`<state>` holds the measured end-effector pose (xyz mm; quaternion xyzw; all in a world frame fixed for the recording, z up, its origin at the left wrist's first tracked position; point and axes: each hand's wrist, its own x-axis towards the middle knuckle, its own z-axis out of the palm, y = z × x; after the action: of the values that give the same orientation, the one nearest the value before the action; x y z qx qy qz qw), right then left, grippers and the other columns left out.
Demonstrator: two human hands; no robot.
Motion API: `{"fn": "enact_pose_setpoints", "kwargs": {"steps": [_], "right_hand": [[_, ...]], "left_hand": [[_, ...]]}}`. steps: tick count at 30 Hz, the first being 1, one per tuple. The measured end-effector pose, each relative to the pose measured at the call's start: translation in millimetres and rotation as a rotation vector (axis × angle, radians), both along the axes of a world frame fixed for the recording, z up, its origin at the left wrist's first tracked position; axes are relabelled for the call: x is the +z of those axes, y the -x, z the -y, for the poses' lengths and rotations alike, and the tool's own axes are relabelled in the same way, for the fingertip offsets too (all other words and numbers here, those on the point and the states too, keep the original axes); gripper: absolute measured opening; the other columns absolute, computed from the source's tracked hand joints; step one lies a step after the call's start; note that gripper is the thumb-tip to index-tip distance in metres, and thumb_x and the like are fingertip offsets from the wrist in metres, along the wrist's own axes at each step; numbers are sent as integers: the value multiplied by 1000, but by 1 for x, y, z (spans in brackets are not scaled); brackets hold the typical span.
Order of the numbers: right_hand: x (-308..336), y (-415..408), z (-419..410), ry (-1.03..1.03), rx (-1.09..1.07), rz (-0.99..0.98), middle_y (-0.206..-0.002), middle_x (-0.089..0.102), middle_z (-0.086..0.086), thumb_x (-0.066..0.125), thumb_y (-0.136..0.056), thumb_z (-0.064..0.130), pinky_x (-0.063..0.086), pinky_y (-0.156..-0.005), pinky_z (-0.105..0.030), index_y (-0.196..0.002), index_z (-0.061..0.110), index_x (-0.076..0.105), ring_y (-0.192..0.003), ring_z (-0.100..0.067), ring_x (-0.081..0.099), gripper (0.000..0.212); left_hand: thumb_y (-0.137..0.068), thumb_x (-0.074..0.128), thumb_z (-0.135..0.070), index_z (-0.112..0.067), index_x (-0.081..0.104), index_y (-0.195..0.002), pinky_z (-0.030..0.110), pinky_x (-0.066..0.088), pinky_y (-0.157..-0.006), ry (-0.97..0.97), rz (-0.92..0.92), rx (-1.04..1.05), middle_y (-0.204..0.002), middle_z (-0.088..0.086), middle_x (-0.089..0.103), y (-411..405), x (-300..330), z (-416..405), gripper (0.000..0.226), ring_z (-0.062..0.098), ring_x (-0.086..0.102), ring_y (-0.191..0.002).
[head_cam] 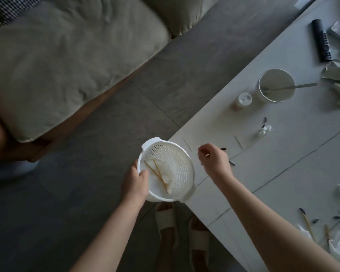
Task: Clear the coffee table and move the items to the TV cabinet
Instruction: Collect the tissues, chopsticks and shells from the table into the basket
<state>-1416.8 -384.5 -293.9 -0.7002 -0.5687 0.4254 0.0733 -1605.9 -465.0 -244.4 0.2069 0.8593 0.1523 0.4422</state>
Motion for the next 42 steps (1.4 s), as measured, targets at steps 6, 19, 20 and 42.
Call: {"fn": "enact_pose_setpoints", "kwargs": {"steps": [6,19,20,42], "right_hand": [[-46,14,-20,65,-16,143,-106,64,-3,52,-86,16,38,-65,-25,-107,19,62,-82,-18,53,23],[-79,38,-38,-75,325,377,-100,61,-19,43,-89,7,40,-64,-34,-101,3,54,-89,-35,55,17],[-80,38,-38,-93,343,395,-98,62,-20,43,-89,4,42,-64,-35,-100,2,54,-86,-36,56,17],[-77,-109,-64,27,-225,416,-111,62,-19,41,-95,16,46,-77,-36,-110,12,63,-98,-37,58,27]], "left_hand": [[-88,45,-19,-21,50,-95,43,50,-86,-18,6,-4,-102,12,62,14,-11,-4,9,33,58,-95],[-87,46,-17,-25,50,-85,33,44,-76,-50,16,-29,-97,6,61,23,-20,-18,10,28,57,-91],[-87,46,-17,-25,49,-82,32,42,-74,-45,11,-33,-94,4,60,24,-20,-19,10,27,56,-88],[-90,46,-17,-17,54,-113,34,48,-74,-69,62,-147,-101,10,61,-39,-29,-51,23,26,58,-89]]}}
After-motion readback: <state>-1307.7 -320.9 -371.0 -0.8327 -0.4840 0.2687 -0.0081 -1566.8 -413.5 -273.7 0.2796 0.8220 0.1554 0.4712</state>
